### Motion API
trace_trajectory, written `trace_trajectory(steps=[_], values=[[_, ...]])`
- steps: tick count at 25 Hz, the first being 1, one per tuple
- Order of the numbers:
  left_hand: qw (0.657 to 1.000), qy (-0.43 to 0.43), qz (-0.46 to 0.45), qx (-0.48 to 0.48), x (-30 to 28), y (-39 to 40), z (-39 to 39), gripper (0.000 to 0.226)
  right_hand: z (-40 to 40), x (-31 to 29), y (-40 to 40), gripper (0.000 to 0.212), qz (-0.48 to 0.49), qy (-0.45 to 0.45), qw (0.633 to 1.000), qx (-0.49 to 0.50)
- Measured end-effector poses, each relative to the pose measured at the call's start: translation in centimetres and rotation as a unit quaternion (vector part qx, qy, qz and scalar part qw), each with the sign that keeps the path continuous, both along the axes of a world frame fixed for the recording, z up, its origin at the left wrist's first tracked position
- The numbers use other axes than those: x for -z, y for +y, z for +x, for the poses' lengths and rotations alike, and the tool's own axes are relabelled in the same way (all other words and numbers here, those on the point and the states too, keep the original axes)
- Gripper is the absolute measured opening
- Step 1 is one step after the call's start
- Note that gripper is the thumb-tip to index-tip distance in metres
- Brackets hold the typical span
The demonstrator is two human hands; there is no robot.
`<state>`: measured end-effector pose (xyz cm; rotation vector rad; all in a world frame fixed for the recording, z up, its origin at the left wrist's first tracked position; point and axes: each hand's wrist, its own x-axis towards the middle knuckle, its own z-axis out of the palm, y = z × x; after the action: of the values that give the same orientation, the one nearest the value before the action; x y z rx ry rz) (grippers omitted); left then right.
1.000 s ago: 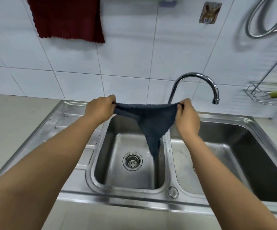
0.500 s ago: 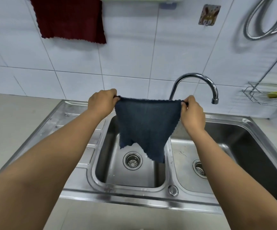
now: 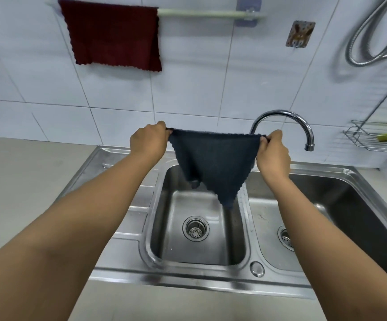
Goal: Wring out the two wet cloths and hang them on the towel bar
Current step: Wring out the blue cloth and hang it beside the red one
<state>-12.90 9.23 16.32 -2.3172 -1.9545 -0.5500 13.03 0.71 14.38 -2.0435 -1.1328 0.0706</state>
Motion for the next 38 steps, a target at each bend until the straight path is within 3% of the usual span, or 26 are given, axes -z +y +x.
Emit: trace_trajectory(steps=[2, 4, 7, 9, 10, 13, 18, 23, 29, 31, 34, 38], values=[[0.995, -0.092, -0.023, -0.032, -1.8, 0.9, -0.6, 0.04, -1.7, -1.9, 1.2, 0.025, 0.047, 0.066, 0.997, 0.01], [0.964, -0.252, -0.072, -0.043, -3.5, 2.0, -1.2, 0.039, -3.2, -3.7, 2.5, 0.02, 0.101, 0.159, 0.982, -0.003], [0.855, -0.501, -0.134, 0.004, -5.7, 3.6, -1.7, 0.024, -5.5, -6.3, 4.6, 0.016, 0.185, 0.311, 0.932, -0.034], [0.786, -0.601, -0.139, 0.038, -7.1, 4.6, -1.8, 0.02, -6.7, -7.8, 5.7, 0.015, 0.222, 0.381, 0.896, -0.051], [0.768, -0.625, -0.131, 0.05, -7.9, 5.1, -1.9, 0.021, -7.3, -8.5, 6.3, 0.015, 0.234, 0.389, 0.889, -0.055], [0.751, -0.65, -0.086, 0.078, -9.8, 7.0, -2.4, 0.021, -8.4, -10.3, 8.0, 0.017, 0.277, 0.346, 0.895, -0.051], [0.705, -0.695, -0.033, 0.137, -13.7, 9.9, -2.6, 0.019, -9.4, -13.6, 11.0, 0.018, 0.345, 0.172, 0.922, -0.04], [0.663, -0.725, 0.026, 0.184, -19.4, 13.3, -1.1, 0.018, -9.8, -18.6, 14.8, 0.023, 0.388, 0.036, 0.92, -0.05], [0.684, -0.701, 0.061, 0.192, -22.6, 18.4, 0.3, 0.018, -8.4, -21.7, 20.2, 0.025, 0.354, -0.053, 0.93, -0.082], [0.737, -0.644, 0.083, 0.189, -22.5, 20.6, 0.7, 0.014, -7.5, -21.4, 22.3, 0.026, 0.305, -0.105, 0.943, -0.084], [0.856, -0.467, 0.148, 0.166, -21.2, 21.8, 1.1, 0.011, -5.9, -19.5, 24.6, 0.034, 0.242, -0.193, 0.949, -0.067], [0.924, -0.201, 0.283, 0.16, -18.2, 23.5, 0.9, 0.027, -4.7, -19.1, 26.2, 0.032, 0.209, -0.318, 0.925, -0.011]])
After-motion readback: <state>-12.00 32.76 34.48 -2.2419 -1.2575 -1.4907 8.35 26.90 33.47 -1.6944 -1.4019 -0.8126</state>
